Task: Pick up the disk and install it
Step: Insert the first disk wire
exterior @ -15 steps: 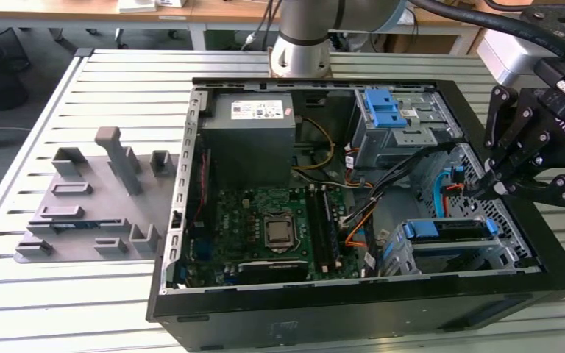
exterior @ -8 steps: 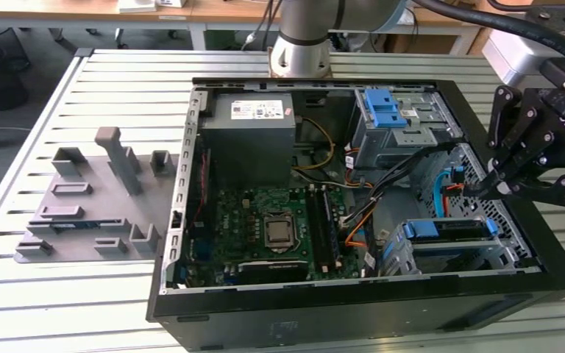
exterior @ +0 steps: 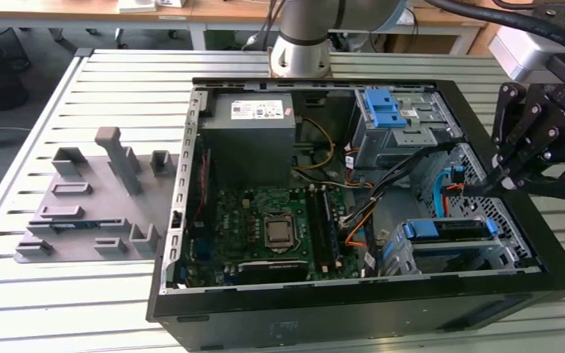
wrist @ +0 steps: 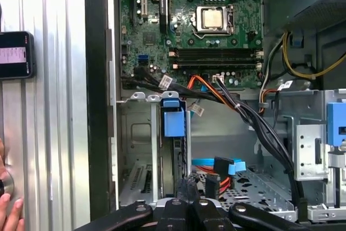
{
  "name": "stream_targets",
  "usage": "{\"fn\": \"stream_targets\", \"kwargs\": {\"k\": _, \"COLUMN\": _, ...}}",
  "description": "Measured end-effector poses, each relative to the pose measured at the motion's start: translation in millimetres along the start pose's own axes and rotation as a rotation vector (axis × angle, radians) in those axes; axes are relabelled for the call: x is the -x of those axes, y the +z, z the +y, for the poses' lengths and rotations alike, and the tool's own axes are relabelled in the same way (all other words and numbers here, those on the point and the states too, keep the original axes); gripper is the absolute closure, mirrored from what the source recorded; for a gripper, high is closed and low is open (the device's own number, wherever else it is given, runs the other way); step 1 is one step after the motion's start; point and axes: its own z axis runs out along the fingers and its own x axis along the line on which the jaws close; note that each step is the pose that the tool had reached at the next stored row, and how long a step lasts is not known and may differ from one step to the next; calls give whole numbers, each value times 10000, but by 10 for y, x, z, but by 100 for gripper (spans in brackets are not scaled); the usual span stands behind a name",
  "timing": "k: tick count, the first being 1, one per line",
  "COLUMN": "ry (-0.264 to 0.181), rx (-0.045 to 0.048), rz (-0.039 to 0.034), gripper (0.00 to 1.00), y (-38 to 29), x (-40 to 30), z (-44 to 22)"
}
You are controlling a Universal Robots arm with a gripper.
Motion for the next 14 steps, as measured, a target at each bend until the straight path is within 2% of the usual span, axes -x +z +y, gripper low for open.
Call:
{"fn": "stream_targets", "kwargs": {"k": 2, "ry": -1, "rx": 0, "rz": 5, "gripper": 89, "y": 10, "x": 40, "z": -37}}
{"fn": "stream_targets", "kwargs": {"k": 4, "ry": 0, "rx": -1, "rz": 42, "gripper": 89, "y": 26, "x": 100, "z": -73}}
{"fn": "stream_targets", "kwargs": {"k": 6, "ry": -1, "rx": -3, "rz": 87, "gripper": 89, "y": 53, "x": 180, "z": -93}}
{"fn": "stream_targets", "kwargs": {"k": 7, "ry": -1, "rx": -9, "rz": 136, "gripper": 89, "y": 63, "x": 224, "z": -94}}
{"fn": "stream_targets", "kwargs": {"k": 9, "ry": 0, "rx": -31, "rz": 310, "gripper": 89, "y": 77, "x": 298, "z": -93}}
{"fn": "stream_targets", "kwargs": {"k": 11, "ry": -2, "rx": -57, "rz": 518, "gripper": 89, "y": 90, "x": 363, "z": -92}}
{"fn": "stream_targets", "kwargs": {"k": 14, "ry": -3, "rx": -100, "rz": 884, "gripper": 89, "y": 106, "x": 410, "z": -89}}
